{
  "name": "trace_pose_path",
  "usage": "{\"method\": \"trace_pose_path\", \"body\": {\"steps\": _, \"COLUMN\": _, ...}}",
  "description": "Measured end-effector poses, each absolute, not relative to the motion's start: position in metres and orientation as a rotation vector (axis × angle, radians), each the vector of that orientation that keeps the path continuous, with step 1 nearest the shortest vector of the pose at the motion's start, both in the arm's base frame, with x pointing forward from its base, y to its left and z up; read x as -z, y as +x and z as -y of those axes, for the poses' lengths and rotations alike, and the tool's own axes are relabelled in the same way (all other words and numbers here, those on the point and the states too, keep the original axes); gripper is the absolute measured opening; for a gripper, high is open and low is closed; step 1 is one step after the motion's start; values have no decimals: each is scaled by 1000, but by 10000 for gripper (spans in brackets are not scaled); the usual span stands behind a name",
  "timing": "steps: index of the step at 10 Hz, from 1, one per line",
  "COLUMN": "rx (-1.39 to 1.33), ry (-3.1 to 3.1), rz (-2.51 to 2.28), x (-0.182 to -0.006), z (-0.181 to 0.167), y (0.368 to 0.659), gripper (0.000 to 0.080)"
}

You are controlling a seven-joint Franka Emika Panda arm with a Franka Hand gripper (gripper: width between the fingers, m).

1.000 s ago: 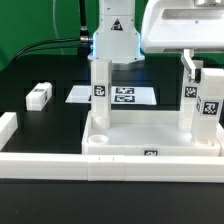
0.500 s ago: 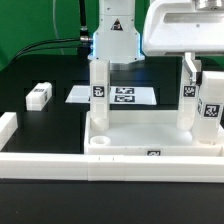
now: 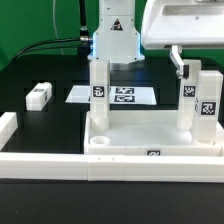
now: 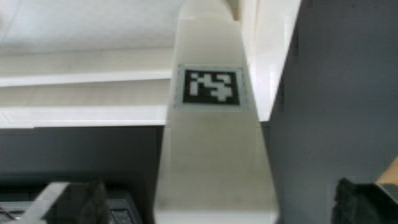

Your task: Assemble desk

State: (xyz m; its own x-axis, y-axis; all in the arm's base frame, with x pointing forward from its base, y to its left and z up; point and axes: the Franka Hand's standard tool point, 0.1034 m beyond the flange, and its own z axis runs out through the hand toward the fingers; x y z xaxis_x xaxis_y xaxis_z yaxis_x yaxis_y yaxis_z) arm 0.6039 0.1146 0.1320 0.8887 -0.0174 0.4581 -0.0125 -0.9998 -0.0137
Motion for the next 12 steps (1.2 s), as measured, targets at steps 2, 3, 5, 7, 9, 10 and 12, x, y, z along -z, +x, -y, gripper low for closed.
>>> {"method": "trace_pose_path", "body": {"steps": 2, "rx": 692, "ry": -3043, "rz": -34, "x": -148, "z": -111, "y": 608, "gripper": 648}}
{"method": "trace_pose_path", "body": {"steps": 3, "rx": 672, "ry": -3041, "rz": -41, "x": -158, "z": -109, "y": 613, "gripper": 648}}
{"method": "trace_pose_path", "body": {"steps": 5, "rx": 678, "ry": -3042, "rz": -39, "x": -160, "z": -107, "y": 615, "gripper": 649}}
{"method": "trace_pose_path", "body": {"steps": 7, "rx": 656, "ry": -3048, "rz": -40, "x": -157, "z": -107, "y": 614, "gripper": 649}}
{"method": "trace_pose_path", "body": {"steps": 9, "rx": 628, "ry": -3058, "rz": -42, "x": -153, "z": -105, "y": 614, "gripper": 649}}
{"method": "trace_pose_path", "body": {"steps": 10, "rx": 566, "ry": -3073, "rz": -48, "x": -146, "z": -103, "y": 609, "gripper": 649}}
{"method": "trace_pose_path", "body": {"steps": 12, "rx": 338, "ry": -3103, "rz": -68, "x": -139, "z": -100, "y": 607, "gripper": 649}}
